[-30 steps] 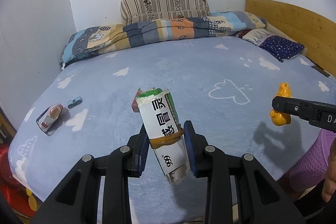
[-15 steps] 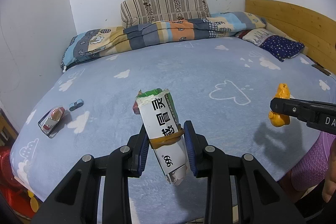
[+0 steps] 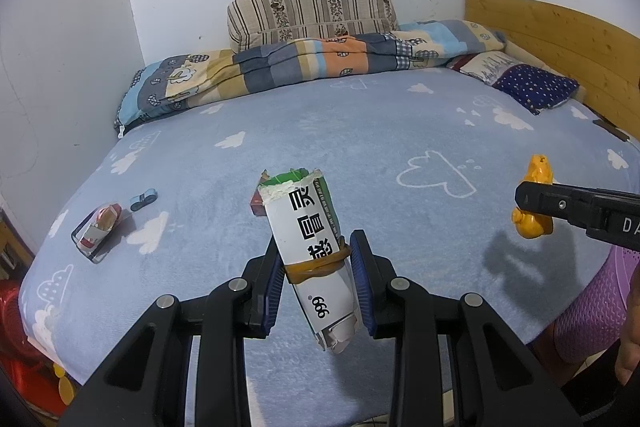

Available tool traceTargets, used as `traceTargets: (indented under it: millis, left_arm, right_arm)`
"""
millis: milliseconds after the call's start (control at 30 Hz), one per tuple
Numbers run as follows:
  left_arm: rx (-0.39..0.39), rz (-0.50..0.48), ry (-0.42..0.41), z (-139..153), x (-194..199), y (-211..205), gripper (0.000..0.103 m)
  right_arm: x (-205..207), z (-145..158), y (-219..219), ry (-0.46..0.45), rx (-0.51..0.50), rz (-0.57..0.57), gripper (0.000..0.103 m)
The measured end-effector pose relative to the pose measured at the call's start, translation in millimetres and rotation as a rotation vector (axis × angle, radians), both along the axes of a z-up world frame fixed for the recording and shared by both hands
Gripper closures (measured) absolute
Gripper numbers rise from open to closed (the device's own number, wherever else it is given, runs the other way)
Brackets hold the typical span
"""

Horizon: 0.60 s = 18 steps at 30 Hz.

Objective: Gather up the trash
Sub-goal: 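Carry the held green-white box and yellow toy toward the purple basket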

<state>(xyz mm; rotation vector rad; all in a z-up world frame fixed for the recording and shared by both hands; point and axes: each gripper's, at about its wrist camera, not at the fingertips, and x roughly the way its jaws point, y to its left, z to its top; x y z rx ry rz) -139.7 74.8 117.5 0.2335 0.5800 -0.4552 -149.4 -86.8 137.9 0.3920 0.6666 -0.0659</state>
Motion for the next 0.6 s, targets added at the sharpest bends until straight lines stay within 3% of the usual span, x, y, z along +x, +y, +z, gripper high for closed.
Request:
traceTargets:
  millis: [333, 600]
  left_arm:
    - [-0.003, -0.021, 0.014, -2.6, 5.4, 0.1, 0.072]
    - [-0.055, -0.125, 0.076, -2.0, -2.7, -18.4, 0.072]
  right_arm:
    - [-1.1, 0.4, -1.7, 0.0, 0.005, 0.0, 0.073]
    - [-26.3, 14.4, -26.8, -0.047, 0.063, -0.083, 0.073]
